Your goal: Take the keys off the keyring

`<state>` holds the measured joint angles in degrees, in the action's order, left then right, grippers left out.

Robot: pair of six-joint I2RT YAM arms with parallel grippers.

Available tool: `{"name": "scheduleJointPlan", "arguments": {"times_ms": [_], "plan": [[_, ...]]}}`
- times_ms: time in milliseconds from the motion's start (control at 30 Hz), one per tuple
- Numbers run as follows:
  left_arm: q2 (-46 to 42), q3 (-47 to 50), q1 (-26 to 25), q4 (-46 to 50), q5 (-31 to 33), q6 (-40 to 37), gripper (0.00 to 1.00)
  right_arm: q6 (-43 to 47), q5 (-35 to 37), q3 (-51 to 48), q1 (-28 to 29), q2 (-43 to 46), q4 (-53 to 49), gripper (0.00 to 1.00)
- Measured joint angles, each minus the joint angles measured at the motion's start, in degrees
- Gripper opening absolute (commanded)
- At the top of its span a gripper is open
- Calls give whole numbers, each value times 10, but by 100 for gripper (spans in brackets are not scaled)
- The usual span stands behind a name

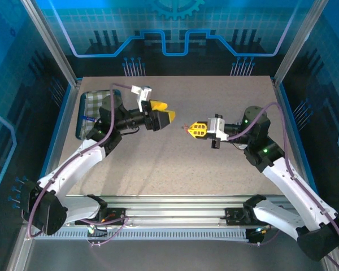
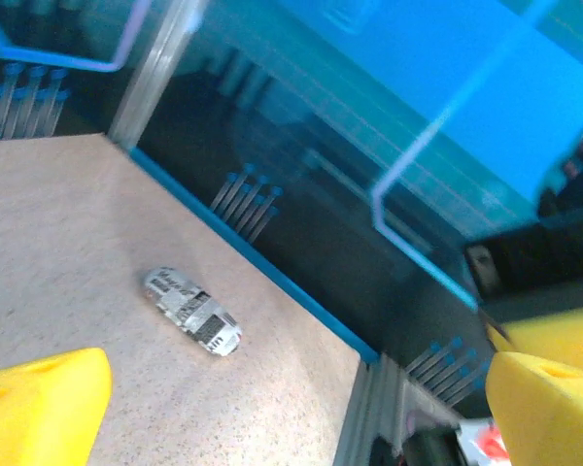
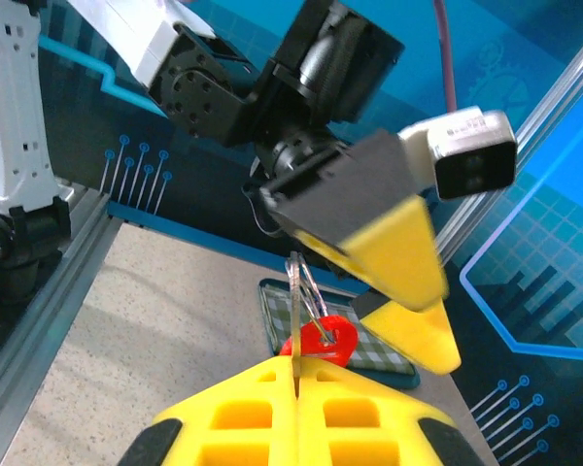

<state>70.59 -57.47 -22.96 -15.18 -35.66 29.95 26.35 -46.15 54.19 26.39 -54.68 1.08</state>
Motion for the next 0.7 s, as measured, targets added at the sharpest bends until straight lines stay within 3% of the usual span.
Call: {"name": "scheduleJointPlan", "arguments": {"times_ms": [133,200,267,367,467,567,667,700], "plan": [[38,-20,37,-27,-2,83,99,-21,-21,0,-2,-19,22,0],[52,-20,43,-42,-8,102,91,-31,-30,0,-3,-28,34,0],[62,-31,43,-26,-20,108,75,-40,-40,0,-6,-38,46,0],[78,-67,42,-2,-62,111,65,-48,-51,0,-7,-54,62,0],[84,-79,36,-21,-118,136,64,-54,-60,3,-9,-74,75,0],[87,-78,16,-46,-174,165,74,-61,-69,9,-15,-93,82,0],[85,-72,-3,-64,-206,179,54,-73,-71,10,-20,-101,97,0],[79,-65,-5,-63,-206,173,53,-80,-73,10,-22,-102,104,0]]}}
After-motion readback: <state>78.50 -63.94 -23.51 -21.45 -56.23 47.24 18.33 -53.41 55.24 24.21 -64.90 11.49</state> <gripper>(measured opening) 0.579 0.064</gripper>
